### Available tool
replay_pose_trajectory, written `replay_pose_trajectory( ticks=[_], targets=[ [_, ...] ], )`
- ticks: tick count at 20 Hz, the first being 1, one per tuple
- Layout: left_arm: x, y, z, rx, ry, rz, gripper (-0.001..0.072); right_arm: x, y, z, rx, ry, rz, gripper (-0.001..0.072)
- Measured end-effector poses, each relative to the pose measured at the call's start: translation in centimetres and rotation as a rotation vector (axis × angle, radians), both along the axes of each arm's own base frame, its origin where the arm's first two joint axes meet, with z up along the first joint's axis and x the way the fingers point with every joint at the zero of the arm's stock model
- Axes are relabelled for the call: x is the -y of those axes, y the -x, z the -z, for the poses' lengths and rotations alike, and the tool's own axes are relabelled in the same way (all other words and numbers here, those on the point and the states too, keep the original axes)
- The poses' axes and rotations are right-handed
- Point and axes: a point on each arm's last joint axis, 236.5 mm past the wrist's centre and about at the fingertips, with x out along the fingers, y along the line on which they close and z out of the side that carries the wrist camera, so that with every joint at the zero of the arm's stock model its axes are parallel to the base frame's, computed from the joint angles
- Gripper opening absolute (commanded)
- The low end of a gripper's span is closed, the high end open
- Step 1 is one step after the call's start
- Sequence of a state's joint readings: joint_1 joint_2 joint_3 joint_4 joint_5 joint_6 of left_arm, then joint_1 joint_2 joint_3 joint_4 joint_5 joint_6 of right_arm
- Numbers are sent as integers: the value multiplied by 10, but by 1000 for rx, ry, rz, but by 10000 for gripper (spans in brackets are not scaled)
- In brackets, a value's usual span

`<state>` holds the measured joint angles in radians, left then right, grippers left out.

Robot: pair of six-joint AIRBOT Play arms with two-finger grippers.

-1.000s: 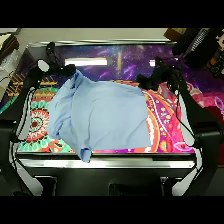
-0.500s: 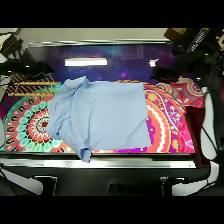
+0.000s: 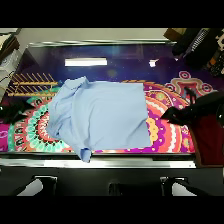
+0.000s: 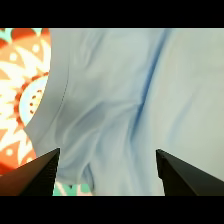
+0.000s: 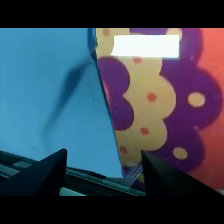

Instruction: Fold the clothes and pants, and hang the long-sleeved shirts on hangers.

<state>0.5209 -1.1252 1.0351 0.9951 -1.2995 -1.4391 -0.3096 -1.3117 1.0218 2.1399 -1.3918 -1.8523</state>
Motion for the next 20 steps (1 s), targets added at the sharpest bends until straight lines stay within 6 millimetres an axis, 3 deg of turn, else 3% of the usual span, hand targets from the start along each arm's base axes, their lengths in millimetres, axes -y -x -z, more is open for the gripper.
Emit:
replay_pose_trajectory(
  ticks=[3, 7, 17, 20],
  targets=[
    [17, 45, 30, -45, 28, -39, 712, -18, 40, 32, -85, -69, -5, 540],
    [32, 74, 52, -76, 48, -58, 712, -31, 71, 58, -139, -109, -11, 540],
    [41, 83, 58, -82, 75, -65, 713, -58, 92, 82, -145, -212, 47, 531],
    [42, 83, 58, -83, 77, -66, 714, -62, 89, 87, -131, -228, 85, 377]
  ],
)
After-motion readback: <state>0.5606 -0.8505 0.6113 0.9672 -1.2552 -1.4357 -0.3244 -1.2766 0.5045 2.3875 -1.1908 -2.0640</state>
